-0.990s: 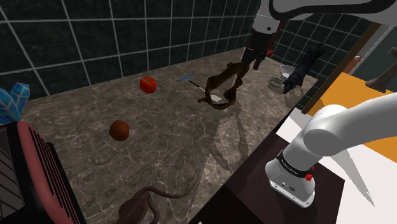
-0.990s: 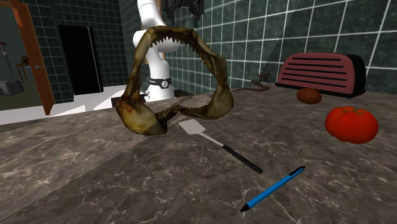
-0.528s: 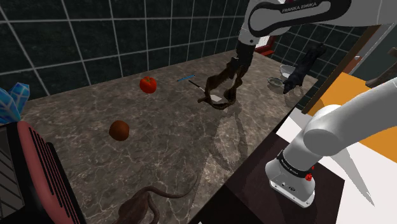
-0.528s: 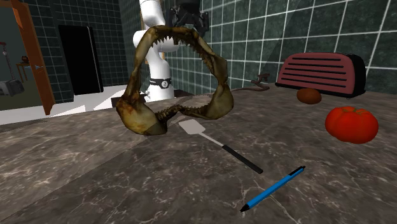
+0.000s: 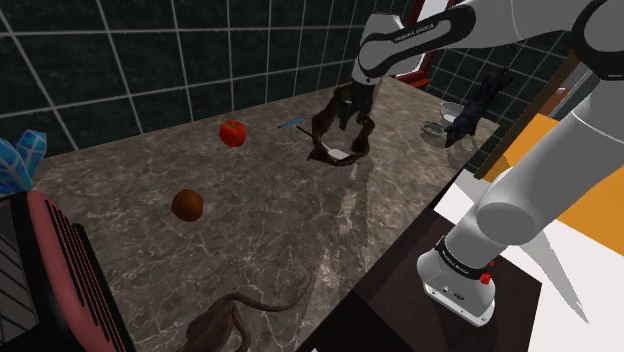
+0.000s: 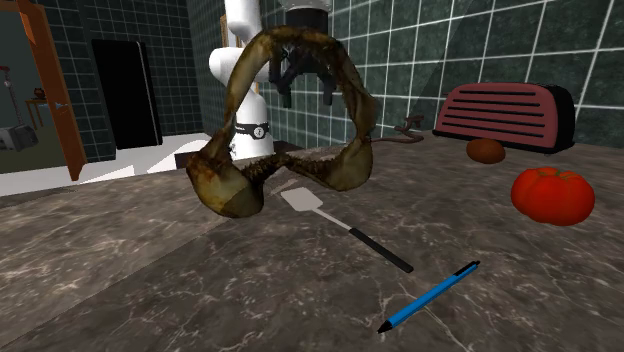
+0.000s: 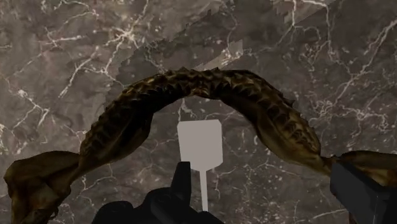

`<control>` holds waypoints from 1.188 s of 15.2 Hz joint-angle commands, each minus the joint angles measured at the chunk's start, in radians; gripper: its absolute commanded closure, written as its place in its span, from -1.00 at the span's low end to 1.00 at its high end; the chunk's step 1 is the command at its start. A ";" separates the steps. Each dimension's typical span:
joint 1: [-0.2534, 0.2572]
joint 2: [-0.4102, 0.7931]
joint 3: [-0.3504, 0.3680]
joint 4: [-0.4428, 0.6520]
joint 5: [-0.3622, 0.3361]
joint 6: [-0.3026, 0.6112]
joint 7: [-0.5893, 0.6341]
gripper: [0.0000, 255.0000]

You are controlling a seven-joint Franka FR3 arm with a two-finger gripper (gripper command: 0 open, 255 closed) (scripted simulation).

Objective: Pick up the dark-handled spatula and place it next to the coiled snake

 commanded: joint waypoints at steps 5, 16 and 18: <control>-0.011 0.222 -0.010 0.132 0.042 0.114 -0.056 -1.00; -0.052 0.583 0.010 0.436 0.105 0.207 -0.124 -1.00; -0.054 0.603 0.013 0.437 0.108 0.226 -0.126 -1.00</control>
